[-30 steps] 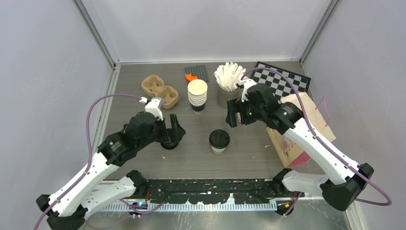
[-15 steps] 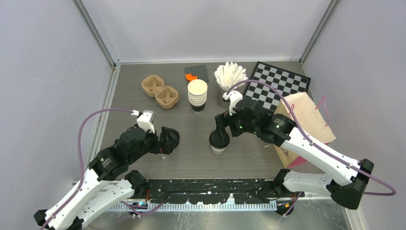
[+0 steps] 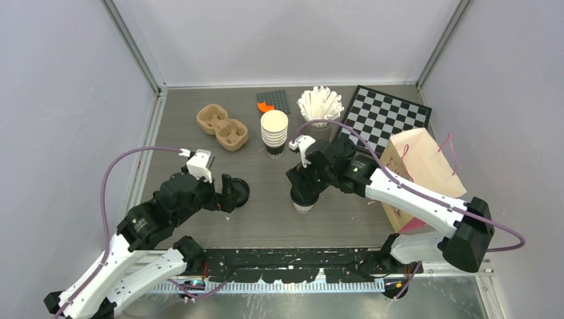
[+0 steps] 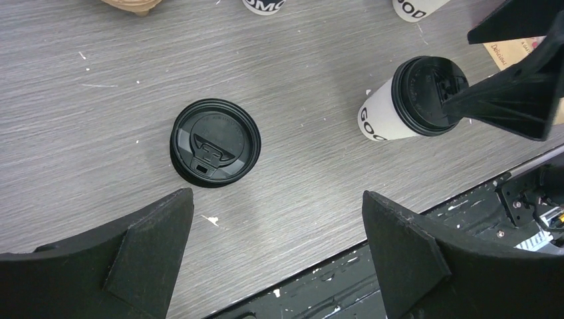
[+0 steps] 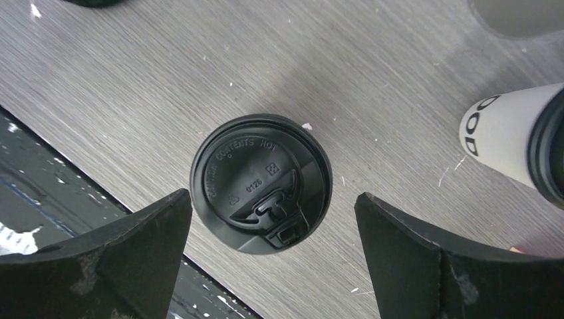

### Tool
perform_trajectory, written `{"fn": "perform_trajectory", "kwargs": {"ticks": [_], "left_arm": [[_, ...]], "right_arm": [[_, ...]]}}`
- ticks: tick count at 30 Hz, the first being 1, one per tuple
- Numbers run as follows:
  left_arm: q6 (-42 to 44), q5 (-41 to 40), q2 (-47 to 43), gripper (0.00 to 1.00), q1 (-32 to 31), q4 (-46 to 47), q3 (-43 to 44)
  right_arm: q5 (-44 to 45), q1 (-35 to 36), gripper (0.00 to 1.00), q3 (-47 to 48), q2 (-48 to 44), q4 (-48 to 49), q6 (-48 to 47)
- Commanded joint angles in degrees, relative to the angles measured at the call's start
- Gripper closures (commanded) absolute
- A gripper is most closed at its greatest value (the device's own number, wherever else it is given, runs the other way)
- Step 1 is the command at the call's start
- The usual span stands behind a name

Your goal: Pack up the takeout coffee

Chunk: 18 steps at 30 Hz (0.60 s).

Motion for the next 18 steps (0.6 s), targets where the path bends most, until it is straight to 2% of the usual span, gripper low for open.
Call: {"fn": "perform_trajectory", "kwargs": {"ticks": [1, 10, 18], "left_arm": [[0.7, -1.0, 0.7, 0.0, -0.2, 0.1, -0.9], [0.7, -0.9, 1.5, 0.0, -0.2, -0.5, -0.6], [0.7, -1.0, 1.2, 0.0, -0.2, -0.5, -0.6]], "right_arm": [[-1.5, 0.3, 0.03, -0.5, 3.8, 3.1, -2.1], [-3.2, 0.3, 0.04, -1.4, 5.3, 3.1, -2.6], [-2.1, 0.3, 0.03, 2.7, 3.4, -0.8, -1.0]]}}
